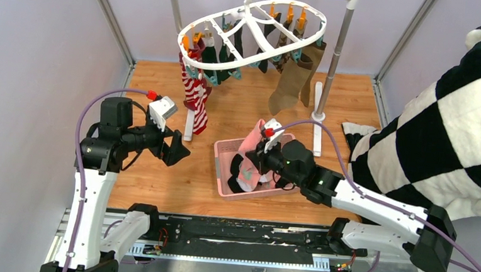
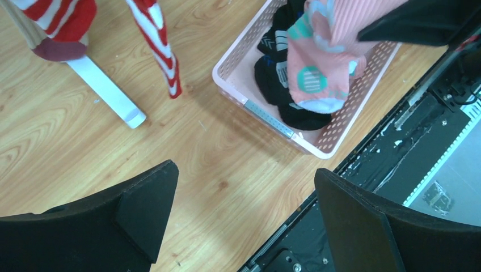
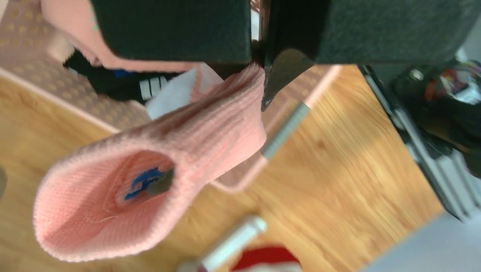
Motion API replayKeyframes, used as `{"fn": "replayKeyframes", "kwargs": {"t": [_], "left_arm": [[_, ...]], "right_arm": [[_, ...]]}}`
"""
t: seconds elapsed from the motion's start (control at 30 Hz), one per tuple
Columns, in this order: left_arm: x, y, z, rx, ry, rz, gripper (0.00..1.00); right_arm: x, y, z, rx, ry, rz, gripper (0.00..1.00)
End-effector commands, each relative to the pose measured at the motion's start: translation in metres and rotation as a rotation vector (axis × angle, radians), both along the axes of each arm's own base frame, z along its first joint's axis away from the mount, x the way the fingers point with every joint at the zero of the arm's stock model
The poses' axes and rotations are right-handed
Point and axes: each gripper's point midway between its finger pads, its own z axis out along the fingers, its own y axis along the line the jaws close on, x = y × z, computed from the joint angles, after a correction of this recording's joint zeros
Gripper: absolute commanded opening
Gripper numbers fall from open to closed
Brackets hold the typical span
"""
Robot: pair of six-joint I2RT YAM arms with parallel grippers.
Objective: Remove the socks clipped to the hanger
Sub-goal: Place the sock in the bin.
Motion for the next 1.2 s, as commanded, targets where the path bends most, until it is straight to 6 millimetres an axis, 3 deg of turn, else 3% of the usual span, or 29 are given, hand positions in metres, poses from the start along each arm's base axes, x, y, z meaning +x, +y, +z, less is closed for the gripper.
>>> {"fn": "replayKeyframes", "kwargs": {"t": [0.0,0.1,0.23,0.37,0.43,0.47,0.53,0.6,0.73,0.93,1.07,1.17], "left_arm": [[0.003,0.007,0.006,0.028,-0.021,0.049,1.00],[0.009,0.011,0.003,0.042,-0.003,0.071,1.00],[0.016,0.015,0.000,0.040,0.021,0.098,1.00],[0.020,0.019,-0.002,0.028,0.039,0.114,1.00],[0.023,0.026,-0.003,0.023,0.040,0.142,1.00],[0.023,0.028,-0.003,0.020,0.040,0.146,1.00],[0.023,0.029,-0.003,0.014,0.039,0.150,1.00],[0.024,0.030,-0.003,0.007,0.038,0.150,1.00],[0.024,0.031,-0.005,0.002,0.042,0.150,1.00],[0.024,0.034,-0.003,-0.004,0.036,0.162,1.00],[0.023,0.035,-0.002,-0.001,0.031,0.170,1.00],[0.023,0.037,-0.003,0.007,0.023,0.175,1.00]], "right_arm": [[0.003,-0.017,-0.071,-0.235,0.056,-0.022,0.01],[0.002,-0.034,-0.117,-0.419,0.189,-0.084,0.07],[0.004,-0.060,-0.141,-0.522,0.364,-0.230,0.47],[-0.008,-0.060,-0.127,-0.377,0.517,-0.198,0.70],[-0.016,-0.060,-0.102,-0.292,0.561,-0.138,0.82],[-0.018,-0.062,-0.089,-0.262,0.569,-0.117,0.83],[-0.021,-0.063,-0.057,-0.192,0.552,-0.064,0.82],[-0.021,-0.063,-0.028,-0.136,0.519,-0.032,0.74],[-0.010,-0.052,-0.005,-0.075,0.457,-0.020,0.53],[0.045,-0.022,-0.009,-0.004,0.308,-0.074,0.44],[0.079,-0.004,-0.028,-0.049,0.257,-0.109,0.42],[0.088,-0.008,-0.057,-0.152,0.314,-0.155,0.36]]}}
